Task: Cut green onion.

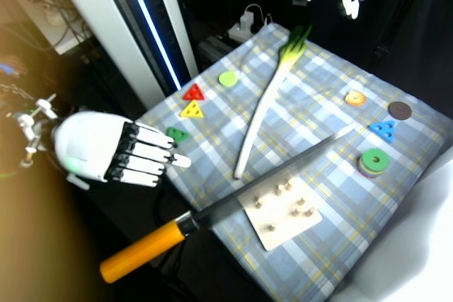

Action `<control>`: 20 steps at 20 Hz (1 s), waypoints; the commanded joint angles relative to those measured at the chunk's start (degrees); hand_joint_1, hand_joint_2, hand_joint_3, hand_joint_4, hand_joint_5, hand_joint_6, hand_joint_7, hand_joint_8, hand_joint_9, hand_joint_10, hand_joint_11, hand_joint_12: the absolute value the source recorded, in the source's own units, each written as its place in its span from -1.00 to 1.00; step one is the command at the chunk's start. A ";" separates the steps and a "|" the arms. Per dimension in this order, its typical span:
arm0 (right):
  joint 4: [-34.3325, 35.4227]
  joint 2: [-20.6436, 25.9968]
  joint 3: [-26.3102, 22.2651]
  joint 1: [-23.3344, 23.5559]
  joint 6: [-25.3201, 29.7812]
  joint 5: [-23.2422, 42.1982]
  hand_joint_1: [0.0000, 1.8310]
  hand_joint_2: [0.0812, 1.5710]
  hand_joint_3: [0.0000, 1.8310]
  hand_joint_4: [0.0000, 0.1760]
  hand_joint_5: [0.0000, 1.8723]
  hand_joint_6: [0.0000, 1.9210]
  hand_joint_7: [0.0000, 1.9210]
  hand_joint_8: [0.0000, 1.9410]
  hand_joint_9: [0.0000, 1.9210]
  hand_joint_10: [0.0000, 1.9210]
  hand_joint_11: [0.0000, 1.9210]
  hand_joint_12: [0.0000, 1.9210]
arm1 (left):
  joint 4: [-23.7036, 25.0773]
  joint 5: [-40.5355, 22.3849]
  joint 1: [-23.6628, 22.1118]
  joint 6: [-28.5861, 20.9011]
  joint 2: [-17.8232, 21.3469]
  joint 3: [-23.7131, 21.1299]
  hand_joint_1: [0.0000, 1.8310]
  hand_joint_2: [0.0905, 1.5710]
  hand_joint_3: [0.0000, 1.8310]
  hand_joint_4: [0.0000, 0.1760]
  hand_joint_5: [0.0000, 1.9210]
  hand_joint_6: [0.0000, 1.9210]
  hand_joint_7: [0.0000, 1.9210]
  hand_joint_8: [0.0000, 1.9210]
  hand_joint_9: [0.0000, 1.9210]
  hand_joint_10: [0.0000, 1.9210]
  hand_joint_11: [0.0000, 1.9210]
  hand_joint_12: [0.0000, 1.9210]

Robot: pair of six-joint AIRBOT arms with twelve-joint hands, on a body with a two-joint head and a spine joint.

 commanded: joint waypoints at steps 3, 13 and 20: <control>0.20 0.09 0.29 0.73 0.07 6.41 -0.13 0.37 -1.00 -1.00 -0.63 -1.00 -0.76 -1.00 -0.76 -1.00 -0.88 -0.58 | -0.45 -6.84 -0.48 -0.55 -0.03 0.09 -1.00 0.56 -1.00 -0.29 -0.57 -0.99 -0.77 -0.99 -0.79 -0.99 -1.00 -0.72; 1.76 0.67 1.86 6.78 -3.17 10.31 -0.05 0.05 -1.00 0.95 -1.00 -1.00 -1.00 -1.00 -1.00 -1.00 -1.00 -1.00 | -0.50 -6.39 -0.35 -1.10 -0.25 0.19 -1.00 0.57 -1.00 -0.31 -0.56 -1.00 -0.76 -1.00 -0.77 -1.00 -1.00 -0.63; 6.24 -1.85 9.74 17.08 -5.68 -0.89 0.03 0.04 -1.00 1.00 -1.00 -1.00 -1.00 -1.00 -1.00 -1.00 -1.00 -1.00 | -0.61 -5.98 -0.36 -1.37 -0.54 0.34 -1.00 0.59 -1.00 -0.30 -0.60 -0.99 -0.76 -1.00 -0.78 -1.00 -1.00 -0.75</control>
